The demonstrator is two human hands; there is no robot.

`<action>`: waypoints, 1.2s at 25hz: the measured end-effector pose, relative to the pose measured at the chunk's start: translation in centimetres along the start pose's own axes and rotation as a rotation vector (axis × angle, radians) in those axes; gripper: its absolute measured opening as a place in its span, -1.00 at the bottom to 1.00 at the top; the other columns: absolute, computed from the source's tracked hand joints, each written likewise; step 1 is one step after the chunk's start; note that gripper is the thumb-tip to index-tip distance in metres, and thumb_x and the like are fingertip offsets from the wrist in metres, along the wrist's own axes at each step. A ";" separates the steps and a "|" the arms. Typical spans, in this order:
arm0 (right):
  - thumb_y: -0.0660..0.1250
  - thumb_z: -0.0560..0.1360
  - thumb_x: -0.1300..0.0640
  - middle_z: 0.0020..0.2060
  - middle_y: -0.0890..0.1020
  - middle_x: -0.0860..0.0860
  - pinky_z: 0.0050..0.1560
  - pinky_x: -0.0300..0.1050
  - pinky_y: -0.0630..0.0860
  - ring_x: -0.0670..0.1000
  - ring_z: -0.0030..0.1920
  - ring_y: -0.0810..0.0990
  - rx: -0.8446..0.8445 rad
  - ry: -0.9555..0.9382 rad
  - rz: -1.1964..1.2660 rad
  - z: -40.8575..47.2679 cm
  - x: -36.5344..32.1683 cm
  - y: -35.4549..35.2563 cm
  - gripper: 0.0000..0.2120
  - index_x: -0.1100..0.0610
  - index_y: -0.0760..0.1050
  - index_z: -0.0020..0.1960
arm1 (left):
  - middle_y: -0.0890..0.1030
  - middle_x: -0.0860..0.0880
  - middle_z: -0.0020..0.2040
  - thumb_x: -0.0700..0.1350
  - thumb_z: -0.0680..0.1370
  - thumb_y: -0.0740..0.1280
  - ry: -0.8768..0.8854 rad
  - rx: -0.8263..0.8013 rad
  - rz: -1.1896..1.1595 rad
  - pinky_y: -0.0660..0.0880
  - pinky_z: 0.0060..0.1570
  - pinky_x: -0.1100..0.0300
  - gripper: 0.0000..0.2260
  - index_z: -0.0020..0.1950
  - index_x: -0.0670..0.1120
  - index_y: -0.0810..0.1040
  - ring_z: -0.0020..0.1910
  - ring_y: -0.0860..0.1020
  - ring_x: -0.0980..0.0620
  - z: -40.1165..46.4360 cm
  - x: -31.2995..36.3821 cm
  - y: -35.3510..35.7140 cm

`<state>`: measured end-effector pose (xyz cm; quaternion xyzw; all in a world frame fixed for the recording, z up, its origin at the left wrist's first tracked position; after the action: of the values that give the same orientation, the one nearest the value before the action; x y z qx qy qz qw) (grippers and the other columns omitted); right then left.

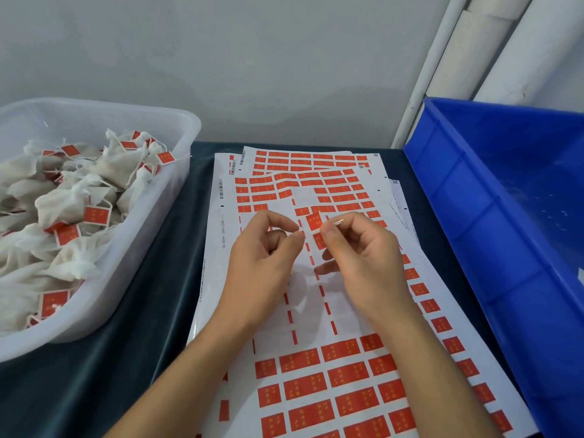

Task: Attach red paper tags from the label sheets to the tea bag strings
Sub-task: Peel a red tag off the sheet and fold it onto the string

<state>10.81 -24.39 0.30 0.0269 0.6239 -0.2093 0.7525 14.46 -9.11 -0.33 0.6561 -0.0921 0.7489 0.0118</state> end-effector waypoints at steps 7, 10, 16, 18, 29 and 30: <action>0.36 0.64 0.03 -0.18 0.70 -0.15 -0.27 -0.18 0.68 -0.09 -0.12 0.71 -0.012 0.013 0.021 0.0 0.1 -0.1 -0.89 -0.06 0.64 -0.03 | 0.48 0.11 -0.38 0.01 0.59 0.45 0.308 0.033 0.169 0.38 -0.36 0.38 -0.95 -0.01 0.13 0.59 -0.39 0.42 0.10 -0.9 1.4 -0.1; 0.37 0.64 0.06 -0.17 0.72 -0.17 -0.26 -0.17 0.68 -0.10 -0.09 0.71 -0.014 0.023 0.057 0.1 0.0 0.0 -0.87 -0.07 0.67 -0.04 | 0.52 0.22 -0.35 0.04 0.59 0.48 0.327 0.065 0.256 0.38 -0.36 0.39 -0.90 0.07 0.19 0.63 -0.37 0.43 0.11 -0.8 1.4 -0.1; 0.39 0.61 -0.03 -0.12 0.71 -0.30 -0.14 -0.18 0.70 -0.15 -0.02 0.70 0.048 -0.061 -0.082 -0.2 -0.6 -0.4 -0.90 -0.17 0.68 -0.02 | 0.55 0.21 -0.30 0.08 0.57 0.47 0.318 0.101 0.322 0.39 -0.34 0.40 -0.87 0.09 0.23 0.61 -0.34 0.46 0.10 -0.6 0.8 -0.2; 0.41 0.60 -0.05 -0.12 0.70 -0.34 -0.08 -0.13 0.71 -0.17 -0.01 0.69 0.069 -0.072 -0.127 -0.3 -0.6 -0.4 -0.92 -0.18 0.68 -0.03 | 0.55 0.15 -0.29 0.12 0.56 0.46 0.307 0.100 0.327 0.40 -0.34 0.38 -0.88 0.08 0.25 0.60 -0.35 0.46 0.09 -0.6 0.7 -0.2; 0.38 0.62 -0.05 -0.05 0.70 -0.29 -0.06 -0.49 0.53 -0.26 0.09 0.64 0.024 -0.059 -0.061 0.1 -0.6 -0.6 -0.92 -0.11 0.66 0.01 | 0.47 0.11 -0.45 0.12 0.55 0.48 0.156 0.012 0.185 0.41 -0.38 0.36 -0.93 -0.11 0.18 0.68 -0.44 0.38 0.16 0.1 0.3 -0.3; 0.38 0.62 -0.05 -0.07 0.70 -0.28 -0.06 -0.46 0.55 -0.24 0.08 0.64 0.019 -0.048 -0.047 0.1 -0.6 -0.6 -0.92 -0.11 0.65 0.01 | 0.47 0.11 -0.45 0.10 0.55 0.49 0.124 -0.008 0.148 0.42 -0.37 0.35 -0.93 -0.12 0.17 0.70 -0.45 0.38 0.16 0.2 0.2 -0.3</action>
<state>10.65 -24.81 1.03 0.0145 0.6042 -0.2336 0.7617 14.72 -8.84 -0.10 0.5997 -0.1422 0.7867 -0.0352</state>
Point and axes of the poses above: each hand's wrist, its own z-axis towards the middle knuckle, its own y-axis out of the palm, x = y × z, the point moved 4 cm from there along z, towards the middle knuckle
